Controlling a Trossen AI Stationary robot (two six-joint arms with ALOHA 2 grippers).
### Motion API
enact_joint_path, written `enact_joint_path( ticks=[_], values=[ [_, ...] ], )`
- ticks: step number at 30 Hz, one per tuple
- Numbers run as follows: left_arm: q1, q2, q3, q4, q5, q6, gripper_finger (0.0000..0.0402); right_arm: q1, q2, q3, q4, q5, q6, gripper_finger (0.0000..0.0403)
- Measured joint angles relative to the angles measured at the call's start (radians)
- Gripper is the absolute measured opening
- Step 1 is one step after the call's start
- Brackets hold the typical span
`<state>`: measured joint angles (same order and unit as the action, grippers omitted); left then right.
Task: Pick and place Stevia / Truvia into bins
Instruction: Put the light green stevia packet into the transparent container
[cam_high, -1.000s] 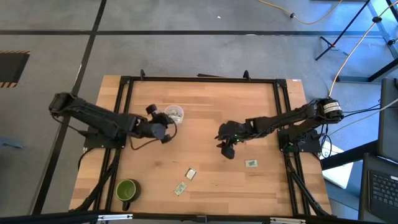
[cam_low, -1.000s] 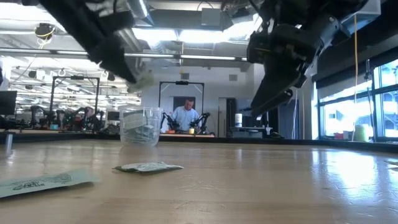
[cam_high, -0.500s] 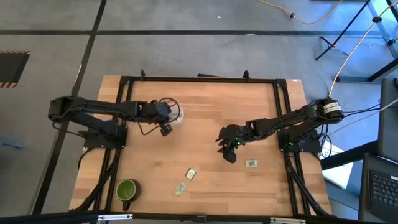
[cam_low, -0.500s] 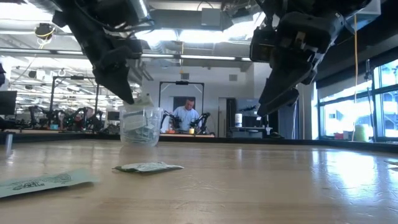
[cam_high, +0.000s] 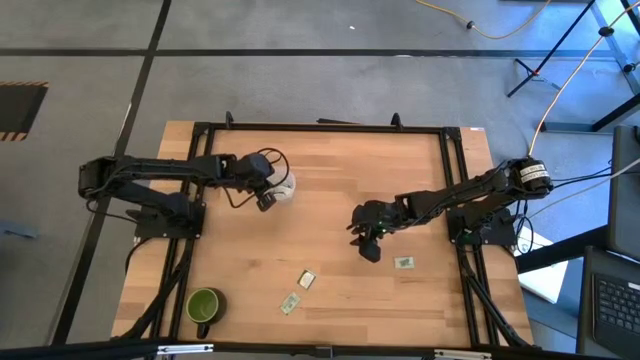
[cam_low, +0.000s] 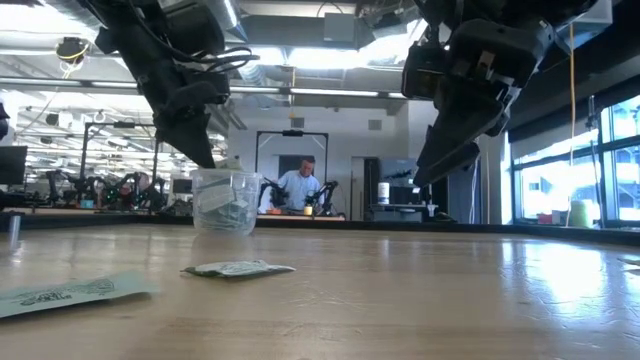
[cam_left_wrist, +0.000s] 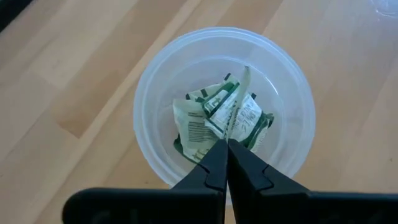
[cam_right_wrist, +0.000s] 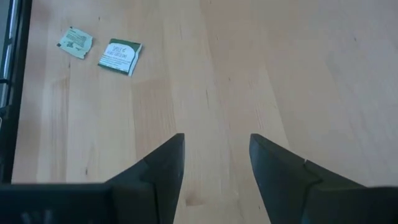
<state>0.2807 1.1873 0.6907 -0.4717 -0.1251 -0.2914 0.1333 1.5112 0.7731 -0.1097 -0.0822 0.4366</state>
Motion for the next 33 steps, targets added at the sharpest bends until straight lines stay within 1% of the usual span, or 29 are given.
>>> enact_joint_path(
  ticks=[4,11,16,21,25,27,30,31,33],
  values=[
    [0.003,0.0,0.0,0.0,0.004,0.008,0.0008,0.0,0.0,0.0,-0.023,0.0,0.0,0.0184],
    [0.003,0.0,0.0,0.004,0.027,0.017,0.0053,0.002,-0.006,0.0,-0.104,0.0,-0.018,0.0184],
    [0.003,-0.007,0.017,0.005,-0.041,0.017,0.0073,0.017,-0.062,0.0,-0.223,0.012,-0.007,0.0184],
    [-0.013,-0.045,0.027,0.065,-0.139,0.076,0.0077,0.095,-0.122,0.0,-0.27,0.009,0.032,0.0184],
    [-0.028,-0.087,0.028,0.131,-0.146,0.122,0.0077,0.164,-0.138,0.0,-0.304,0.05,0.065,0.0184],
    [-0.041,-0.098,0.028,0.168,-0.142,0.122,0.0077,0.195,-0.135,0.0,-0.365,0.093,0.115,0.0184],
    [-0.062,-0.105,0.029,0.17,-0.141,0.122,0.0077,0.224,-0.12,0.0,-0.509,0.161,0.272,0.0184],
    [-0.068,-0.105,0.029,0.172,-0.141,0.122,0.0077,0.231,-0.117,0.0,-0.557,0.17,0.331,0.0184],
    [-0.081,-0.105,0.029,0.169,-0.142,0.122,0.0077,0.248,-0.108,0.0,-0.596,0.183,0.409,0.0184]
  ],
)
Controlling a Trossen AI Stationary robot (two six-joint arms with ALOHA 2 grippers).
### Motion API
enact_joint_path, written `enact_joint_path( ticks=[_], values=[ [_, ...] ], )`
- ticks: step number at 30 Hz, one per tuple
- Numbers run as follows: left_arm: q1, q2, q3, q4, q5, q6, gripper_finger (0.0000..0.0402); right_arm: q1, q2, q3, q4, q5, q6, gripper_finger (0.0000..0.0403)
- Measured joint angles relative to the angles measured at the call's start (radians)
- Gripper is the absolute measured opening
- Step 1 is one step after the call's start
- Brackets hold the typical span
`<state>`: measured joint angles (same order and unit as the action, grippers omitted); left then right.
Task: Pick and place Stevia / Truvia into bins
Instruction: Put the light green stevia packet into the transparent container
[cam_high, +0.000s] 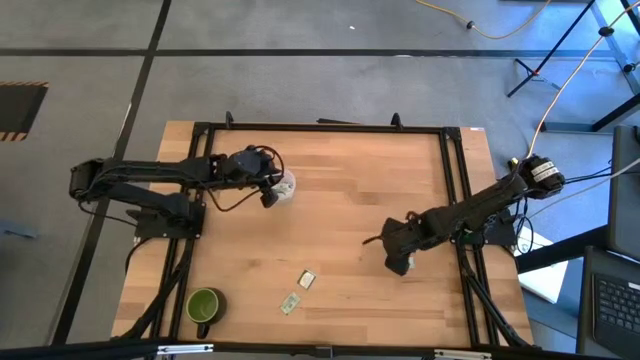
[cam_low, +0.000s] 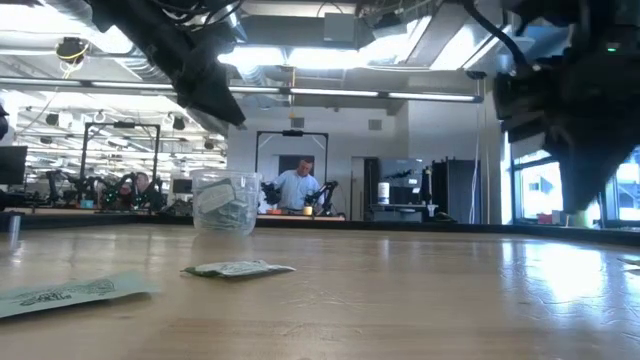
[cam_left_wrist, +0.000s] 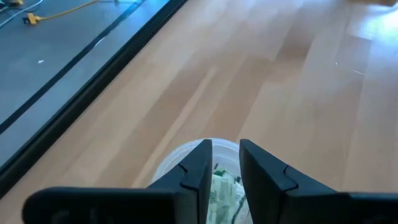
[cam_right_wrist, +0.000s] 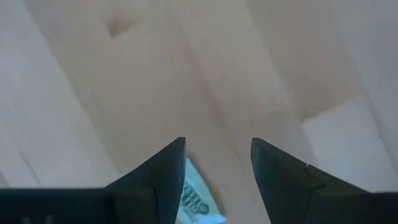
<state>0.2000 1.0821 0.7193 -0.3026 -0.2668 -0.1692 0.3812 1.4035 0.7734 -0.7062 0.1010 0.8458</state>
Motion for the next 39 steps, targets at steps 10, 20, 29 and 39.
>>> enact_joint_path(
  ticks=[10,20,29,39],
  values=[
    [-0.032,0.0,0.0,0.008,0.0,0.0,0.0077,0.057,0.085,-0.001,0.021,-0.003,0.058,0.0165],
    [-0.031,0.0,0.0,0.008,0.0,0.0,0.0077,0.069,0.165,-0.002,0.051,-0.056,0.096,0.012],
    [-0.031,0.0,0.0,0.007,0.0,0.0,0.0077,0.068,0.212,0.003,0.049,-0.074,0.096,0.0098],
    [-0.031,0.0,0.0,0.007,-0.001,0.0,0.0077,0.068,0.212,0.001,0.042,-0.075,0.101,0.0019]
  ],
)
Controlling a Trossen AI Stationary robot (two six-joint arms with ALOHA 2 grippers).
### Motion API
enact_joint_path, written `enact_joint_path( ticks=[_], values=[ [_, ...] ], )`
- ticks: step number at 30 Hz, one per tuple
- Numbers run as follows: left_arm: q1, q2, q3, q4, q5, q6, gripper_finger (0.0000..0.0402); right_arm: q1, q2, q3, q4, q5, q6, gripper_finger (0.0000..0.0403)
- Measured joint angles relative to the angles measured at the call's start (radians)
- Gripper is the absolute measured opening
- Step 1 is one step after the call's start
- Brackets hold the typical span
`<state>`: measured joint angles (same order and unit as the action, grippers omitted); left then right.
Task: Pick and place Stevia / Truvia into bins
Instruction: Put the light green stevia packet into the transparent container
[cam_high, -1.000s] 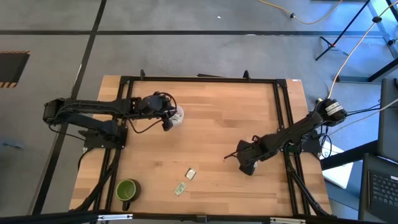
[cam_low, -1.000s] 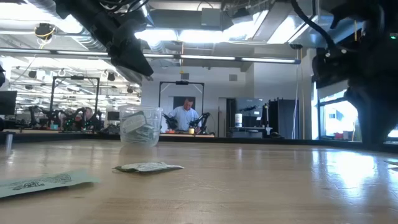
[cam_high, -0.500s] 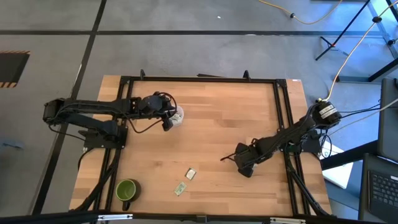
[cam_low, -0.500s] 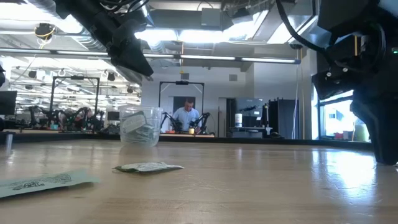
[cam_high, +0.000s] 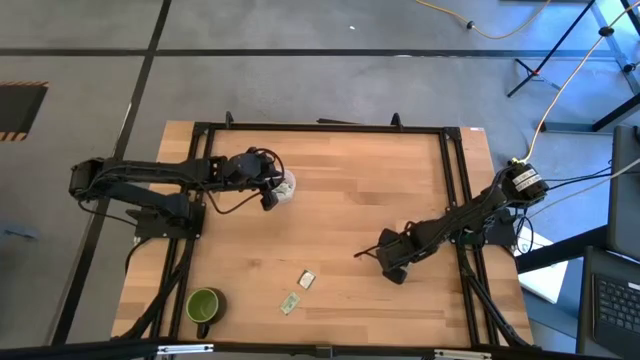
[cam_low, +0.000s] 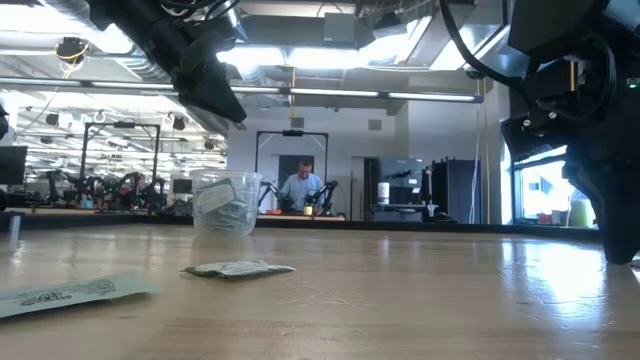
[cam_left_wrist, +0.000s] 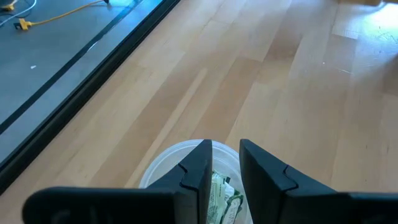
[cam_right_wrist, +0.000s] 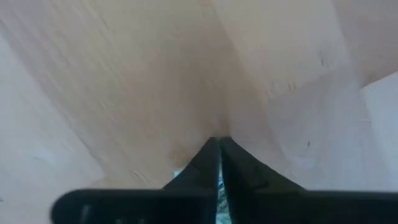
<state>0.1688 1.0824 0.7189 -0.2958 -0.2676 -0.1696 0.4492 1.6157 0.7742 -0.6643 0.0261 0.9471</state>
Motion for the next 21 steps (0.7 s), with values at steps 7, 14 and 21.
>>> enact_joint_path(
  ticks=[7,14,21],
  values=[
    [0.0,0.0,0.0,0.0,0.0,0.0,0.0077,0.001,0.002,0.001,-0.024,0.014,0.057,0.0004],
    [0.0,0.0,-0.001,0.0,0.0,0.0,0.0077,0.001,-0.045,0.036,-0.056,0.111,-0.001,0.0002],
    [0.0,0.0,-0.001,0.0,0.0,0.0,0.0077,0.0,-0.07,0.104,-0.045,0.221,-0.1,0.0001]
  ],
)
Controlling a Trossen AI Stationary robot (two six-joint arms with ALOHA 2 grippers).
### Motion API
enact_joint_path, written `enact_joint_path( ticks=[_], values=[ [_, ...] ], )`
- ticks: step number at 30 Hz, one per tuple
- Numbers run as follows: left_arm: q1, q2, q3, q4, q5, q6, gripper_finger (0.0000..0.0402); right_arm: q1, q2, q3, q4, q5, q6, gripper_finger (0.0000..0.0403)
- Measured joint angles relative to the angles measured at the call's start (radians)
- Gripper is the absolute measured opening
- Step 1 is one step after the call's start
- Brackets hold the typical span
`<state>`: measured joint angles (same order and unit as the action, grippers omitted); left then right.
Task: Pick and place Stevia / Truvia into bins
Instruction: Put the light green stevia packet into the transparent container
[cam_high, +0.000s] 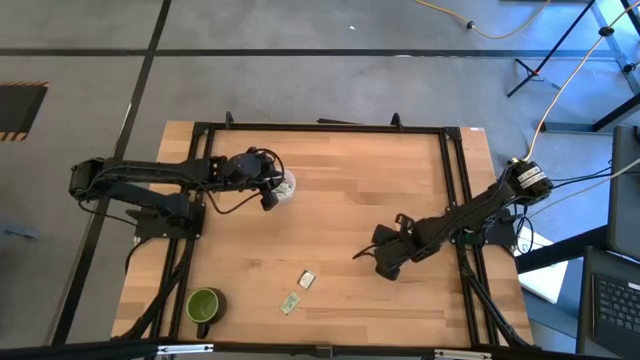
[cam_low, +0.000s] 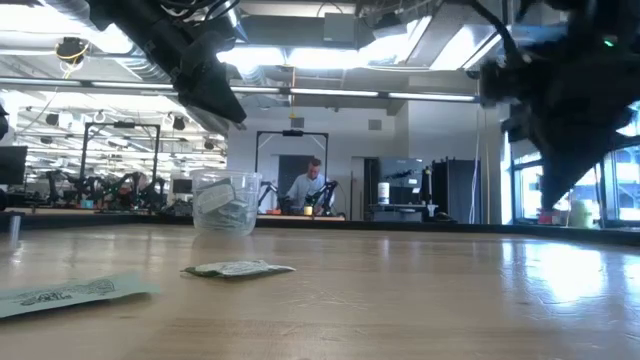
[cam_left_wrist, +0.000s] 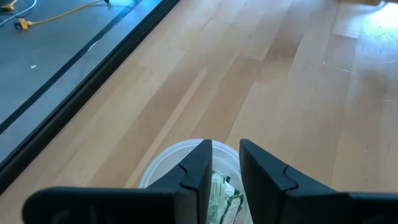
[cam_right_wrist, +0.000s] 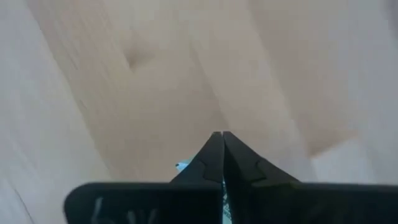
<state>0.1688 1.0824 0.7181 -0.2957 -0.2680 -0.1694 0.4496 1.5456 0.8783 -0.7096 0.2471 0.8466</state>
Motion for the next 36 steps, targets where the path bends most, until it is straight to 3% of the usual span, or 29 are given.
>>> enact_joint_path(
  ticks=[6,9,17,20,26,31,36],
  values=[
    [0.0,0.0,0.0,0.037,0.045,0.082,0.0077,-0.043,-0.001,0.073,0.086,0.175,-0.212,0.0],
    [-0.017,0.011,-0.001,0.109,0.109,0.166,0.0078,-0.072,-0.002,0.085,0.279,0.262,-0.389,0.0],
    [-0.117,0.102,-0.001,0.276,0.13,0.376,0.0093,-0.137,-0.003,0.081,0.687,0.272,-0.829,0.0],
    [-0.141,0.156,-0.001,0.331,0.13,0.39,0.0098,-0.153,-0.003,0.081,0.776,0.17,-0.91,0.0],
    [-0.198,0.274,-0.001,0.433,0.15,0.574,0.0099,-0.196,-0.004,0.081,0.886,-0.175,-0.981,0.0],
    [-0.245,0.336,-0.001,0.567,0.252,0.688,0.0101,-0.223,-0.004,0.081,0.886,-0.282,-0.986,0.0],
    [-0.268,0.366,-0.001,0.694,0.324,0.654,0.011,-0.238,-0.004,0.08,0.924,-0.396,-1.002,0.0]
  ],
)
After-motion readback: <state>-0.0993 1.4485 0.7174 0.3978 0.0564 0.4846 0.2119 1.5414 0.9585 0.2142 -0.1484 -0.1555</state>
